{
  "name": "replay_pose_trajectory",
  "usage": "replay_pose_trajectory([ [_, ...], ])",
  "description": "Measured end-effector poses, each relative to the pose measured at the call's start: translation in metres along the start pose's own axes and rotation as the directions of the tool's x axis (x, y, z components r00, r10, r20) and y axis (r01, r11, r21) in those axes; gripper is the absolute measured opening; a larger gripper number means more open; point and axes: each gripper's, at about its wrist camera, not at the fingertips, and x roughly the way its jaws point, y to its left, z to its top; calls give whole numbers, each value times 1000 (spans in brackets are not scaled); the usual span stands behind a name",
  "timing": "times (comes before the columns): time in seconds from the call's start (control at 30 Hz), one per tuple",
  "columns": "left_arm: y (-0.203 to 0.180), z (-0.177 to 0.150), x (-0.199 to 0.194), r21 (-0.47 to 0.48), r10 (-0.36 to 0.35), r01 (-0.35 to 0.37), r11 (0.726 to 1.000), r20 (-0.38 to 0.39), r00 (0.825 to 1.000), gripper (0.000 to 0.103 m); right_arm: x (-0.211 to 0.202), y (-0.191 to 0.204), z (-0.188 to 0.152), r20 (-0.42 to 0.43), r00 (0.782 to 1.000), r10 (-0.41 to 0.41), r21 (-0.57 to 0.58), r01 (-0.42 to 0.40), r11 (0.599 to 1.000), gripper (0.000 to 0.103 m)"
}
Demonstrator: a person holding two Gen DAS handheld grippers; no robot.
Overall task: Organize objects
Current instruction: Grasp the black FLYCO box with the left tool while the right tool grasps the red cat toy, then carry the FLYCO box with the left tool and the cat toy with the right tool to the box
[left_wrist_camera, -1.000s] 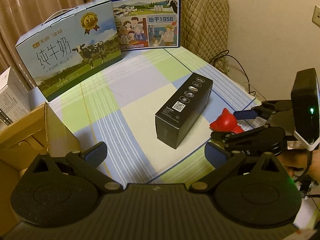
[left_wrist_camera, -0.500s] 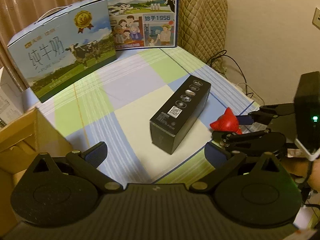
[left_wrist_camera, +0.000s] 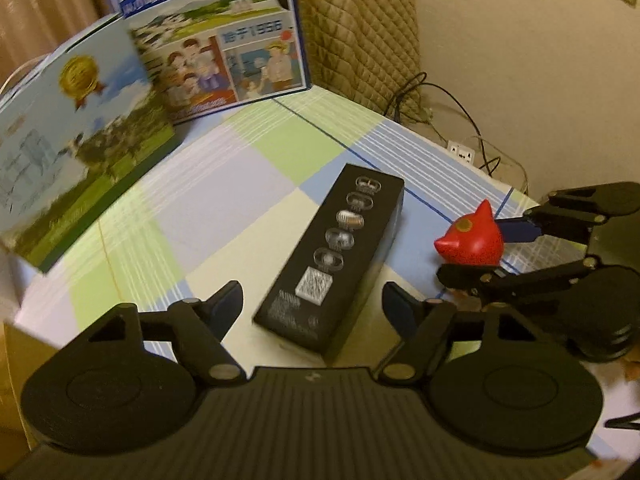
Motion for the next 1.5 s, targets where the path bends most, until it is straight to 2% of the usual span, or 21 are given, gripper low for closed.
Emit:
replay_pose_trajectory([
  [0.17, -2, 15, 14, 67, -26, 28, 997, -29, 999, 64, 1, 0, 1, -1, 1000, 3, 5, -3, 1000, 43],
  [0.23, -4, 20, 18, 75, -34, 37, 996, -39, 999, 56, 1, -1, 1, -4, 1000, 3, 8, -3, 1000, 43],
  [0.33, -8, 24, 24, 75, -56, 61, 995, -66, 996, 51, 1, -2, 1, -6, 1000, 4, 10, -4, 1000, 43],
  [0.5, -8, 22, 24, 13, -62, 64, 998, -95, 993, 39, 1, -2, 1, -2, 1000, 0, 9, 0, 1000, 43],
  [0.6, -8, 16, 16, -34, -59, 55, 998, -120, 991, 38, -4, -3, 1, 1, 1000, 6, 19, -6, 1000, 43],
  [0.97, -22, -32, -55, -181, -53, 31, 983, -121, 991, 38, -67, 14, -24, 39, 999, 36, 10, -37, 999, 43],
  [1.2, -45, -81, -108, -249, -55, 28, 968, -104, 993, 38, -121, 39, -70, 51, 996, 75, -7, -75, 997, 43],
  [1.5, -71, -153, -169, -366, -45, 17, 930, -66, 997, 38, -166, 65, -135, 27, 996, 91, -30, -90, 996, 43],
])
